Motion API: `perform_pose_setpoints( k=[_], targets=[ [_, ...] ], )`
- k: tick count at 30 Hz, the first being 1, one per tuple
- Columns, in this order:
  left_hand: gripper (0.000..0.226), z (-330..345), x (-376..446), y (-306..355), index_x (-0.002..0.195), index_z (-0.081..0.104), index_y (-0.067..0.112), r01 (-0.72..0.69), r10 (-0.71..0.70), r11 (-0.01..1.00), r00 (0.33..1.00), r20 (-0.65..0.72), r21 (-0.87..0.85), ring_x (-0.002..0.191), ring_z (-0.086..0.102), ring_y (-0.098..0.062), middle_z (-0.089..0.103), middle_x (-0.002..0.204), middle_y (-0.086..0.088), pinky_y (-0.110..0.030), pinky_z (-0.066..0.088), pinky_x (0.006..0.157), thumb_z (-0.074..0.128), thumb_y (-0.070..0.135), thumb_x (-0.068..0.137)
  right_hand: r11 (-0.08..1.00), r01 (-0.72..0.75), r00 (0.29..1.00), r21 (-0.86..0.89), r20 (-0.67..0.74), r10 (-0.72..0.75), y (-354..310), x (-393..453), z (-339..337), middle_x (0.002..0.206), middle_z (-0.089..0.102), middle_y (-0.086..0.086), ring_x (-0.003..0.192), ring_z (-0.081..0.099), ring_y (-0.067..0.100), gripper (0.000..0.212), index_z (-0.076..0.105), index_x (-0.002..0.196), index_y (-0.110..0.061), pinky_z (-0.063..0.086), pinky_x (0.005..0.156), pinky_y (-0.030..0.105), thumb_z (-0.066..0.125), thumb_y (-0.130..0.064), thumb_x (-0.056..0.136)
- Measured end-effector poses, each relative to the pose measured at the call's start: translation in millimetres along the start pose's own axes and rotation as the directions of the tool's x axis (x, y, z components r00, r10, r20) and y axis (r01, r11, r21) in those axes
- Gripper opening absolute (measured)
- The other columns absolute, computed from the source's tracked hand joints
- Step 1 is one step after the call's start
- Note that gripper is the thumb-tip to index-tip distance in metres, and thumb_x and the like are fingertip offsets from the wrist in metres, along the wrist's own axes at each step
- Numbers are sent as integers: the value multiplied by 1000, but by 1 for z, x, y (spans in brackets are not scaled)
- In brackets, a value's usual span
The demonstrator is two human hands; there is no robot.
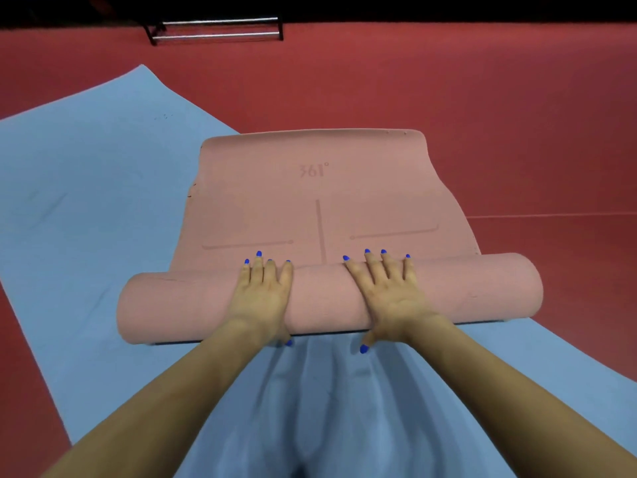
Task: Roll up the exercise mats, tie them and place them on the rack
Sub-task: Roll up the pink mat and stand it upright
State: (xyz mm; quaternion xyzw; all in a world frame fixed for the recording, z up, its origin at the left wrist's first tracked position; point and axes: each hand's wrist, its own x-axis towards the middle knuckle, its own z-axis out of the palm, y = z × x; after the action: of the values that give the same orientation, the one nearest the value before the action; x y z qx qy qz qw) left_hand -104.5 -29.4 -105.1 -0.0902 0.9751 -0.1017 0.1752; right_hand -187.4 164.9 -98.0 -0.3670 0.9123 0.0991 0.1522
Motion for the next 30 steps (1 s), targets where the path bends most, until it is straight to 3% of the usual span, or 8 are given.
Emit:
perform_pose_setpoints(
  k=[3,6,11,16,19,23,27,30],
  targets=[
    [123,-3,5,-6,147,12,10,-50,50,999,998,-27,-11,134,31,-32,36,139,-10,-43,18,115,78,63,57,999,19,997,-42,-79,-22,4,4,-1,150,19,12,137,20,34,127,-10,150,-27,12,112,55,76,-57,62],
    [110,-6,7,-13,141,24,14,-115,113,993,990,-80,-19,116,48,-25,47,128,-4,-35,34,102,75,63,56,998,58,986,-21,-155,-61,8,5,1,142,35,8,125,36,32,111,6,151,-27,21,108,49,70,-52,64],
    [96,-7,0,-15,135,31,16,-168,174,984,976,-134,56,103,55,-23,53,119,-2,-33,40,87,67,63,60,996,65,983,-58,-165,-74,9,4,7,130,49,6,110,49,34,106,26,147,-26,34,96,45,70,-55,55],
    [92,-5,-20,-24,127,42,15,-294,297,955,947,-125,38,93,59,-24,56,110,-1,-31,45,80,66,68,55,997,77,964,-30,-253,-82,2,-21,20,100,64,7,76,59,32,110,53,130,-18,46,71,41,67,-66,32],
    [95,2,-40,-22,120,48,16,-332,330,943,939,-98,3,86,63,-24,59,101,0,-32,48,75,63,75,48,994,106,959,-22,-261,-108,-5,-45,29,97,64,5,73,58,31,110,50,129,-18,47,68,41,60,-73,35],
    [97,16,-72,-12,95,64,8,-334,328,942,938,-108,-42,52,60,-24,59,70,-1,-29,48,51,60,73,25,993,116,971,39,-215,-104,-16,-76,38,98,62,2,75,57,30,104,46,131,-21,46,70,42,61,-66,38],
    [101,29,-108,-3,98,66,12,-345,340,933,938,-64,-98,50,59,-21,61,71,2,-28,48,50,56,76,20,989,135,981,68,-150,-123,-25,-109,43,98,62,1,74,57,30,102,53,129,-19,45,69,39,58,-59,35],
    [108,30,-132,3,111,65,18,-375,375,918,927,-23,-128,52,62,-19,65,75,4,-28,48,50,49,78,23,981,172,981,89,-102,-162,-33,-131,47,104,65,2,75,59,29,105,54,129,-19,47,68,39,55,-59,32]
  ],
)
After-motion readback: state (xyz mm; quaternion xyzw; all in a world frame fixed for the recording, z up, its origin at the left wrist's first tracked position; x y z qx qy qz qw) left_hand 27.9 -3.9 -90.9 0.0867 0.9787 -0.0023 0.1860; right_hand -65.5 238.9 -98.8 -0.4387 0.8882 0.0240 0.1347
